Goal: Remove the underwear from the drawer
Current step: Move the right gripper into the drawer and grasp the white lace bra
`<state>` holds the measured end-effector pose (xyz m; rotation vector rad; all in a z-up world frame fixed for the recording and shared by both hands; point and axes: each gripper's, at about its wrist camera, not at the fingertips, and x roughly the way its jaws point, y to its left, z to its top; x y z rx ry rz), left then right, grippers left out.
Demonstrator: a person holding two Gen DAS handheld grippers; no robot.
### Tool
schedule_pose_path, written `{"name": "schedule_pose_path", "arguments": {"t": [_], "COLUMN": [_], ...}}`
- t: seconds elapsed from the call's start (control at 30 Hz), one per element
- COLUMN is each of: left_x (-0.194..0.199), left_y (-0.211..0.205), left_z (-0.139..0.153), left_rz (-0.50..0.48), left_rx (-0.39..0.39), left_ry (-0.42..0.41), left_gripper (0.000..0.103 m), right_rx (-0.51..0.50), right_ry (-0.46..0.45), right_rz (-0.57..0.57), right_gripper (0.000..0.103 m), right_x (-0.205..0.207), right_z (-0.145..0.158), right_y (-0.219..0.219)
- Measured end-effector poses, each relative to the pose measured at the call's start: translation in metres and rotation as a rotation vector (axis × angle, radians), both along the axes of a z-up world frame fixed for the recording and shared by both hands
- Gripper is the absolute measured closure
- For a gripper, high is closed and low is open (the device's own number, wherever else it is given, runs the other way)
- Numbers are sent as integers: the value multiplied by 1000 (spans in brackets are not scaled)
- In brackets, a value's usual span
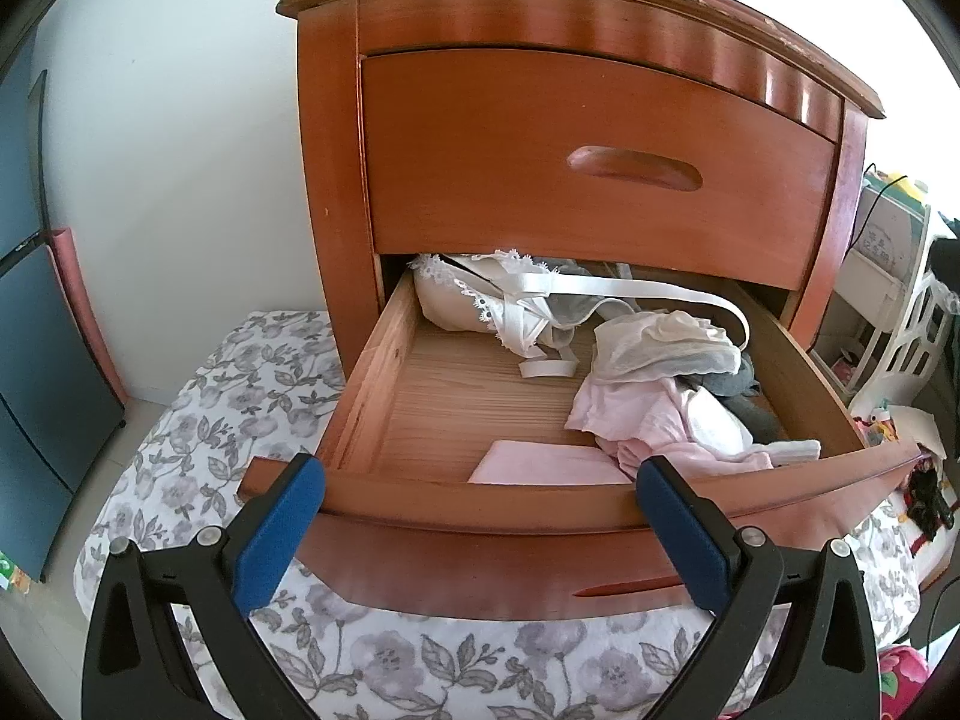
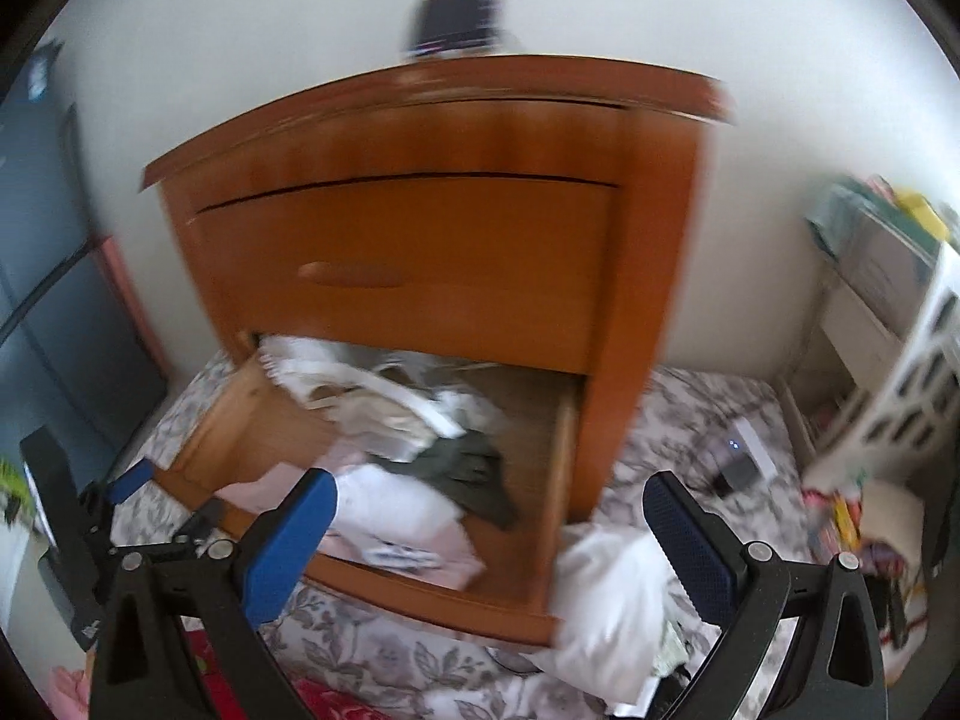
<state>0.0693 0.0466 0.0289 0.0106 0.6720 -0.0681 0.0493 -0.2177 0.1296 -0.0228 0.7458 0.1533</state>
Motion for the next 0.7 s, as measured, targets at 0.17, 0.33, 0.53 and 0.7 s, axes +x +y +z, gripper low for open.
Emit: {"name": "schedule_pose_path", "arguments": {"t": [0.17,0.33,0.53,0.7], "left_x": [0,-1,-2,-2], "left_y": [5,9,9,9], "left_z": [0,0,1,1], "left_rz": [28,37,37,37], "left_rx": [0,2,1,2], "left_ry": [1,0,-1,0], "left_gripper": [0,0,0,0], "right_rx": [-8,-57,-84,-187], "right_ry": [40,86,166,201], "right_rz": [94,189,251,329], "right_gripper": [0,0,8,13], "right_x": [27,57,100,126], "right_z": [-5,-20,-44,-64], "right_y": [44,90,130,168]}}
